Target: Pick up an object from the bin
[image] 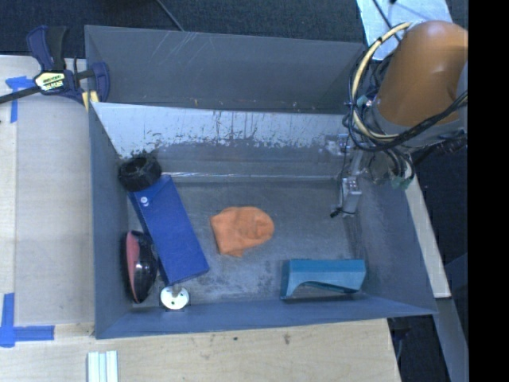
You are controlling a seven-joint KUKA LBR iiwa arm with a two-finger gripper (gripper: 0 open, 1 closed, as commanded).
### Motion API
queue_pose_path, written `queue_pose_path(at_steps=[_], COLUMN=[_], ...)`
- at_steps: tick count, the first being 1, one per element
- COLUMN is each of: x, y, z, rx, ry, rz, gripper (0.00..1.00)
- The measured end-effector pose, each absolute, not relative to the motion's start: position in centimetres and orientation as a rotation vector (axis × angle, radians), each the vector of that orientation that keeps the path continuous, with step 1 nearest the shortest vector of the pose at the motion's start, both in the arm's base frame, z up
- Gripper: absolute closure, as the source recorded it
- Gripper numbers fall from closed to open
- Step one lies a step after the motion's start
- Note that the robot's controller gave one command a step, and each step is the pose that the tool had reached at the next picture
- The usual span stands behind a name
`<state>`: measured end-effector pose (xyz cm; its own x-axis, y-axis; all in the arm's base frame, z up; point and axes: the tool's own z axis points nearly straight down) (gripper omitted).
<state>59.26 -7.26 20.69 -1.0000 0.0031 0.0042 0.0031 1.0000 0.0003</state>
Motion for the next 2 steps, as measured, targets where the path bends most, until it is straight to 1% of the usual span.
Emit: queue_pose_path(at_steps=[1,2], x=[59.4,59.2], y=[-7.2,-4.9], z=[21.2,17.3], rx=[-0.003,-0.117], ry=[-3.145,-3.148], rz=[0.001,0.002], gripper=[0.0,0.0])
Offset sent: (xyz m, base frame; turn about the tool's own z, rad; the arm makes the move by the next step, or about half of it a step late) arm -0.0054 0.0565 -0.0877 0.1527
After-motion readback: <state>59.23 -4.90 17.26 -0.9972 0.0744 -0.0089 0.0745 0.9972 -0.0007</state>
